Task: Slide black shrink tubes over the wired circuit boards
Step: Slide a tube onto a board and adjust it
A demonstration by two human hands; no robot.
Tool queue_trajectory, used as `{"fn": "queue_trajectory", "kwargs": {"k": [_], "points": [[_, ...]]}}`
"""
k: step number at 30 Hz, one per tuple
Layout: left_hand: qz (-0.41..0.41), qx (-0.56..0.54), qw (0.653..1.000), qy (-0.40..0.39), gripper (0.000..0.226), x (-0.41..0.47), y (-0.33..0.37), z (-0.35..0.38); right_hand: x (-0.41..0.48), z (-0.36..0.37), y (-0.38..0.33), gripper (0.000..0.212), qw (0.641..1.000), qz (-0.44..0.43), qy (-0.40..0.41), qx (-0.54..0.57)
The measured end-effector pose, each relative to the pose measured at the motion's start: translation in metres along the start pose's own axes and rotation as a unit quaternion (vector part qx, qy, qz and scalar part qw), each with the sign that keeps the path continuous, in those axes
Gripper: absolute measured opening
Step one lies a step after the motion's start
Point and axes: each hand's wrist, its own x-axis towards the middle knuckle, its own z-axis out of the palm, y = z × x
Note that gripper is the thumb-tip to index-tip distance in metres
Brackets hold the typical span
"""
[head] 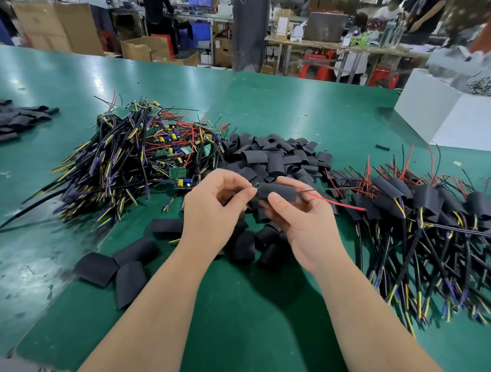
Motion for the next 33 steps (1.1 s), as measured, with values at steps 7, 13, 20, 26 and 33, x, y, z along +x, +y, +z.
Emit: {"fn": "queue_trajectory", "kwargs": {"k": [7,13,20,26,33], "points": [[-0.069,-0.031,0.996,-0.040,0.022,0.004,0.001,-0.004,-0.002,-0.001,-0.007,0.033,0.992,-0.057,-0.001,-0.115],[-0.100,-0.051,0.992,-0.063,0.024,0.004,0.004,-0.008,-0.004,-0.005,-0.014,0.031,0.983,-0.073,-0.007,-0.171],[-0.129,-0.062,0.983,-0.118,0.025,0.000,0.007,-0.001,-0.002,0.001,-0.008,0.046,1.000,0.009,-0.003,-0.029],[-0.105,-0.106,0.985,-0.088,0.020,0.003,0.005,-0.008,0.006,-0.003,-0.028,0.017,0.969,0.033,0.114,0.217],[-0.091,0.123,0.987,0.053,0.017,0.009,-0.011,-0.011,-0.002,-0.027,-0.079,0.008,0.938,-0.032,0.170,0.300]]}}
